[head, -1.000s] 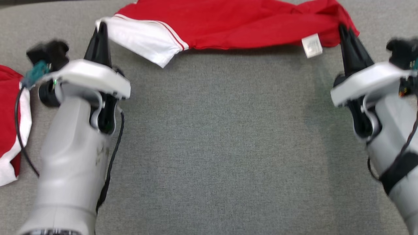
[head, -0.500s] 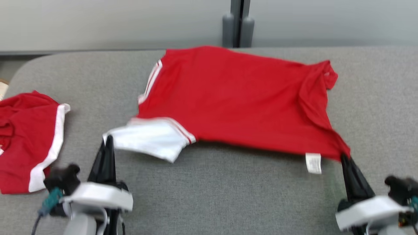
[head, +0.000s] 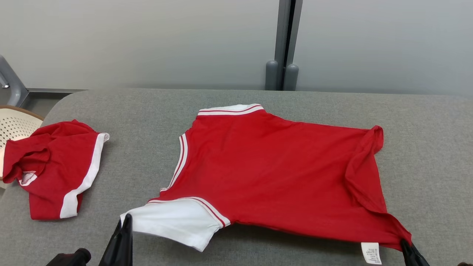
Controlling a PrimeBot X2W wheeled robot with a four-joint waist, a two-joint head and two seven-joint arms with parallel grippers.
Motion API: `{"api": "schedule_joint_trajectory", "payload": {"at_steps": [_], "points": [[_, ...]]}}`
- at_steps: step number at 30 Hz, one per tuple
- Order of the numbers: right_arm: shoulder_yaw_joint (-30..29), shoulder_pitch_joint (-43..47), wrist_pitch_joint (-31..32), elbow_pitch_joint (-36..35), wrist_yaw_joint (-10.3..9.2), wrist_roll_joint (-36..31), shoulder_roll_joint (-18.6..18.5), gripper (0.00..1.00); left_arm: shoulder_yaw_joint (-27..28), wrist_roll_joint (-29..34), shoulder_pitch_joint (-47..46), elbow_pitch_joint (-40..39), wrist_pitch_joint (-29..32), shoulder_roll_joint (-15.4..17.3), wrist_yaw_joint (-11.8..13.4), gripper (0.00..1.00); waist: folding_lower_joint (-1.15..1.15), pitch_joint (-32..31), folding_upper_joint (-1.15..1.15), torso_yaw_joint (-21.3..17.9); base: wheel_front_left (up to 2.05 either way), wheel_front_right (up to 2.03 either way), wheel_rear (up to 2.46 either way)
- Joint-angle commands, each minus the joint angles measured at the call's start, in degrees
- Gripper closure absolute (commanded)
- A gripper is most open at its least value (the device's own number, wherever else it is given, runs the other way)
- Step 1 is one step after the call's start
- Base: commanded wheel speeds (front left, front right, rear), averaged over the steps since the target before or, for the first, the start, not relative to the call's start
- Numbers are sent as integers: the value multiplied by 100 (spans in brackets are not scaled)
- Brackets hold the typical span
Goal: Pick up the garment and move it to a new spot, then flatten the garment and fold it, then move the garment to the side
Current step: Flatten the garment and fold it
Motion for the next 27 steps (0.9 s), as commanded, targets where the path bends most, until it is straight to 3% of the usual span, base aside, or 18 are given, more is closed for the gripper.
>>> {"api": "schedule_joint_trajectory", "payload": {"at_steps": [1, 5, 12, 20, 26, 27], "points": [[-116, 179, 188, -244, -1, -55, 92, 100, 16, 38, 173, -309, 181, 64, 109, 100, 0, 24, 0, -7, 0, 0, 0], [-265, 247, 492, -537, -1, -92, 290, 100, 72, 3, 221, -486, 352, 79, 209, 100, 0, 112, 0, -86, 0, 0, 0], [-325, -86, 840, -466, -1, -127, 442, 100, 71, -198, -364, -52, 550, 158, 58, 100, 0, 459, 0, -237, 0, 0, 0], [-203, -1208, 1046, 95, -1, -118, 289, 100, 78, -580, -1895, 1371, 694, 276, -338, 100, 0, 1163, 0, -436, 0, 0, 0], [139, -1998, 828, 649, -1, 48, 138, 100, -120, -568, -2958, 2464, 607, 401, -696, 100, 0, 1504, 0, -474, 0, 0, 0], [200, -2066, 783, 682, -1, 114, 146, 87, -164, -563, -3046, 2612, 583, 399, -727, 80, 0, 1538, 0, -479, 0, 0, 0]]}}
